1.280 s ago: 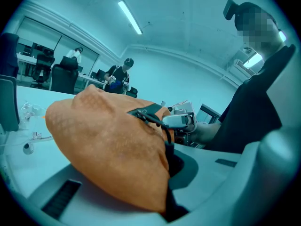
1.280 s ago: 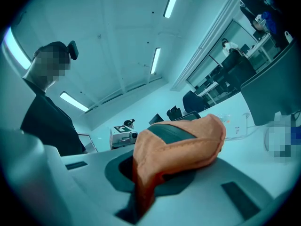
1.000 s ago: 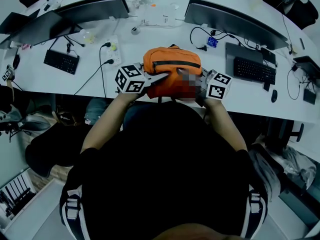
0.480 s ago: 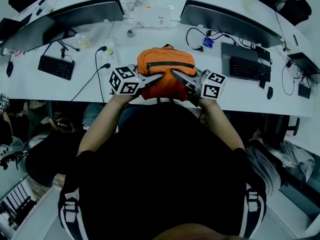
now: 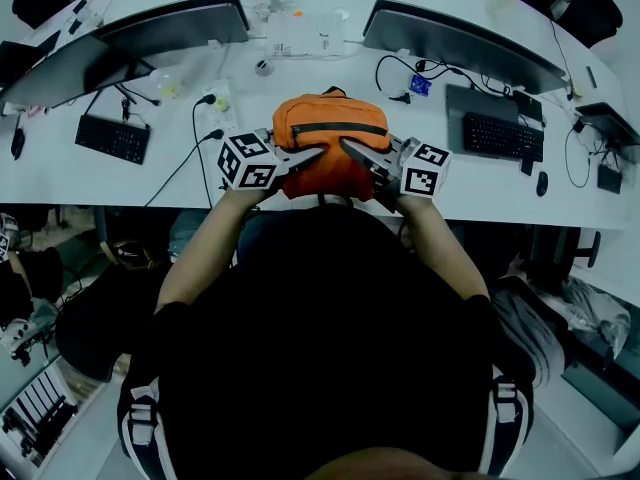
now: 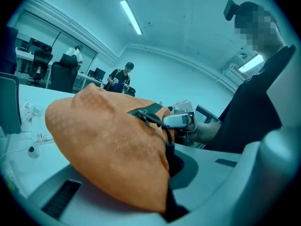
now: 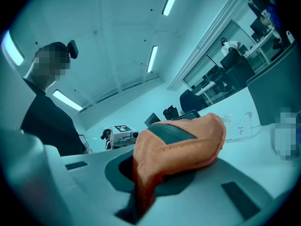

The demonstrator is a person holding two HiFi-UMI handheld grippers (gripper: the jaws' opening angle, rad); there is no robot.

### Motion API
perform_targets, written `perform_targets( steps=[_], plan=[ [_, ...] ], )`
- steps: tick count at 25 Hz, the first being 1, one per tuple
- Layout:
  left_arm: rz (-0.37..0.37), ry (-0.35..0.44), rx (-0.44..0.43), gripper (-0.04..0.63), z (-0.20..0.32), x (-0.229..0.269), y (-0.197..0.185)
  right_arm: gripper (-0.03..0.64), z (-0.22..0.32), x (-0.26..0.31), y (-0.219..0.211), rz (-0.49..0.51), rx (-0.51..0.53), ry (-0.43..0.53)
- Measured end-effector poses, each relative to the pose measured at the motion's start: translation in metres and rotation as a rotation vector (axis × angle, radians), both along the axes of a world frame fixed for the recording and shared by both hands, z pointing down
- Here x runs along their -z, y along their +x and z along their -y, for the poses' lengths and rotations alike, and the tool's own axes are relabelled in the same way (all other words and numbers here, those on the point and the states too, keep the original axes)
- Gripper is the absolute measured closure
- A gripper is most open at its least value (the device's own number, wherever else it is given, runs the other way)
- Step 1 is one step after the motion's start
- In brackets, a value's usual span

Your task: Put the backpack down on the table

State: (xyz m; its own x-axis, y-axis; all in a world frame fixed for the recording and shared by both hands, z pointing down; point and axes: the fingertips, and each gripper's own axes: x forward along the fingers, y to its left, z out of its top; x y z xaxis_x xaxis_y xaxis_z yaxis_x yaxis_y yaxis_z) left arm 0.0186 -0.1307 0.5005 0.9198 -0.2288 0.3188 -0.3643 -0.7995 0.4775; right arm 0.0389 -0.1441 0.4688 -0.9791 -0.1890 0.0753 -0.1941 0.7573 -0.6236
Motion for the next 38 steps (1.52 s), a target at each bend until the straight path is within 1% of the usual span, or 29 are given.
perform_targets(
  steps=[8, 15, 22, 27, 32, 38],
  plan=[
    [-0.002, -0.021, -0.003, 0.542, 0.006, -0.006, -0.007, 0.568, 0.006, -0.006, -0.007, -0.009, 0.000, -0.011],
    [0.024, -0.029, 0.003, 0.543, 0.000, -0.012, -0.001, 0.568, 0.001, -0.014, 0.000, 0.000, 0.000, -0.014],
    [0.023, -0.064, -0.005, 0.541, 0.021, -0.032, -0.021, 0.568, 0.022, -0.032, -0.022, -0.029, -0.010, -0.062],
    [0.029, -0.089, -0.012, 0.543, 0.032, -0.052, -0.029, 0.568, 0.034, -0.052, -0.031, -0.058, -0.012, -0.091],
    [0.056, -0.098, -0.026, 0.543, 0.028, -0.067, -0.028, 0.568, 0.029, -0.067, -0.032, -0.091, -0.005, -0.106],
    [0.065, -0.151, -0.011, 0.541, 0.033, -0.091, -0.034, 0.568, 0.036, -0.093, -0.037, -0.115, -0.005, -0.127]
  ],
)
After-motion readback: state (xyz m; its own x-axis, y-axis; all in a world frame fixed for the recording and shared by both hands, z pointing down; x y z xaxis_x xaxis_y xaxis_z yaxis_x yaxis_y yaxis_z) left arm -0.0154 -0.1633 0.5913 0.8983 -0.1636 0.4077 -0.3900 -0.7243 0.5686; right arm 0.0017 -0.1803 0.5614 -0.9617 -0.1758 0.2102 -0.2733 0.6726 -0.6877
